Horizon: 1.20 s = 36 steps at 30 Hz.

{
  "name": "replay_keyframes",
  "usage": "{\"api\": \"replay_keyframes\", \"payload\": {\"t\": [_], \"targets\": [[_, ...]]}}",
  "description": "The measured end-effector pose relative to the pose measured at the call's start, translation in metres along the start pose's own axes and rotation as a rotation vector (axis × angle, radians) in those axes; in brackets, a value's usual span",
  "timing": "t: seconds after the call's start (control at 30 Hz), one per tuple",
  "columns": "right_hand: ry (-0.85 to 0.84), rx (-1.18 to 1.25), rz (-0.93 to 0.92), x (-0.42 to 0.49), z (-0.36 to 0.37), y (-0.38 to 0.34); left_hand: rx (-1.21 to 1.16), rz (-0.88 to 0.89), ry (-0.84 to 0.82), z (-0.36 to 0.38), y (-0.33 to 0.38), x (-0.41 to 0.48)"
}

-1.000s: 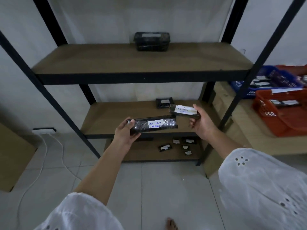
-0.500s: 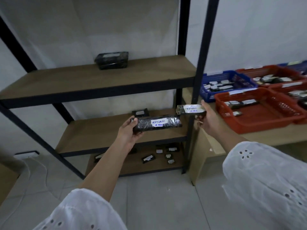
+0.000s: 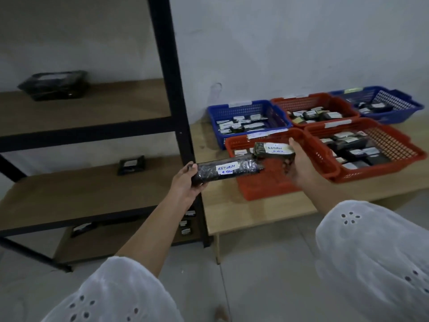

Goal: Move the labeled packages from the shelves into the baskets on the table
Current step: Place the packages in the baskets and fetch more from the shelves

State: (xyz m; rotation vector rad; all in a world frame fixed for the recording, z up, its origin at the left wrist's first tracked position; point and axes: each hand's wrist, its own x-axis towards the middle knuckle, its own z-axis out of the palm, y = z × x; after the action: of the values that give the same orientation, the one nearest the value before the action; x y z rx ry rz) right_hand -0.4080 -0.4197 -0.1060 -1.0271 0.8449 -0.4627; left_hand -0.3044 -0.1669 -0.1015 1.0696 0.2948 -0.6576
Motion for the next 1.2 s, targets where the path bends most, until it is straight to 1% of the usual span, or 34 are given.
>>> {"api": "replay_keyframes", "payload": {"t": [0.2,0.4,0.6,0.73,0.87,1.07,1.2], "targets": [[0.054,-0.026,0.021,0.066,-0.037,-0.023,0.082,0.014,-0.001,0.063,-0.022,0.066],[0.002,-0.134,0.066,0.121,-0.057,-0.030,0.064,0.009,0.004,0.092,-0.038,0.104],[-0.070,-0.251,0.123,0.172,-0.060,-0.017,0.071,0.045,0.030,0.103,-0.054,0.118],[-0.120,-0.397,0.141,0.202,-0.054,-0.009,0.044,0.070,0.109,0.105,-0.063,0.118],[-0.175,-0.526,0.220,0.223,-0.052,0.009,0.037,0.083,0.158,0.108,-0.068,0.117],[-0.132,-0.606,0.249,0.238,-0.048,0.020,0.037,0.098,0.195,0.110,-0.074,0.114],[-0.106,-0.681,0.174,0.243,-0.049,0.022,0.045,0.092,0.199,0.110,-0.074,0.117]]}}
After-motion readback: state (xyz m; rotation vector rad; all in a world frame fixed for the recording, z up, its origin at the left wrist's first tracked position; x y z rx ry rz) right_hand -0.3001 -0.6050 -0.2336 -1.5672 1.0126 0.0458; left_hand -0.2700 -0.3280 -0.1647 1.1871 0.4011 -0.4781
